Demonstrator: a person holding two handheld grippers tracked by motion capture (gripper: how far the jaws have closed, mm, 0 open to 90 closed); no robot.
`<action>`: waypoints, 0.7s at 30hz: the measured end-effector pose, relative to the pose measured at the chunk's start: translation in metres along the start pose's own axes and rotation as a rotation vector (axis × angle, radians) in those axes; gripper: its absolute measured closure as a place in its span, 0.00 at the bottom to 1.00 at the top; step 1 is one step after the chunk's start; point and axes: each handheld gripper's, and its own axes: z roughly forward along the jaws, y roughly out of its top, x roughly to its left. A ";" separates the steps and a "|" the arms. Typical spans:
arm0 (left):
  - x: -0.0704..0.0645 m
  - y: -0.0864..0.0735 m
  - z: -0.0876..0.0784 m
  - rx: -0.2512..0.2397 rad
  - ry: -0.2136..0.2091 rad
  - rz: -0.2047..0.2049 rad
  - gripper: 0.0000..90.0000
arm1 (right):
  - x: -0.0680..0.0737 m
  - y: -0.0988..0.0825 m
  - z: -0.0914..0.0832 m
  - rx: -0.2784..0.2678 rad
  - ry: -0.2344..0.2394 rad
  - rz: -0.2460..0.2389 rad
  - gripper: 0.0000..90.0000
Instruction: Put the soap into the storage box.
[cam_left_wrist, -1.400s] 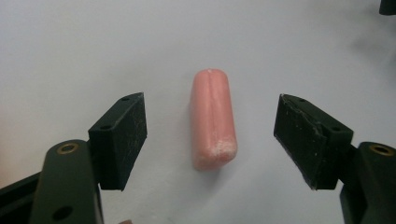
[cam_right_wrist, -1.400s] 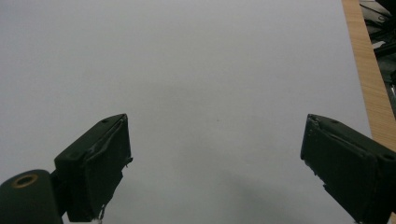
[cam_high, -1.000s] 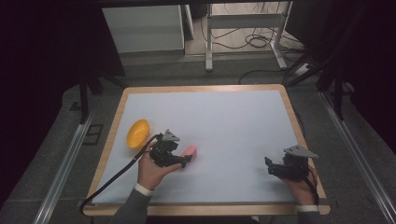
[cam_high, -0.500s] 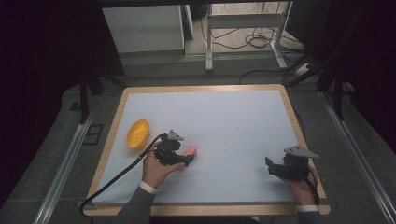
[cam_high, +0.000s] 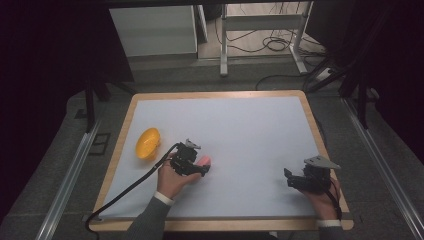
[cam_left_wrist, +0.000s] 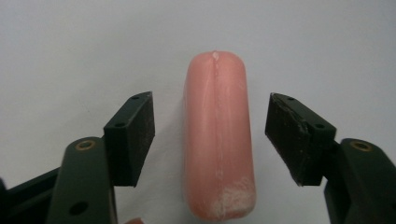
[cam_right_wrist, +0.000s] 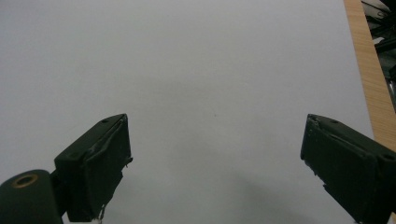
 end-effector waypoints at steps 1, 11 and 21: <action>0.000 0.000 0.001 0.000 -0.001 -0.004 0.41 | 0.000 0.000 0.000 0.000 0.000 0.000 0.09; -0.002 -0.003 0.013 0.030 0.020 -0.011 0.55 | 0.000 0.000 0.000 0.000 -0.001 -0.003 0.09; -0.004 -0.004 0.013 0.020 0.034 -0.002 0.66 | 0.000 0.000 0.000 0.000 -0.003 -0.001 0.09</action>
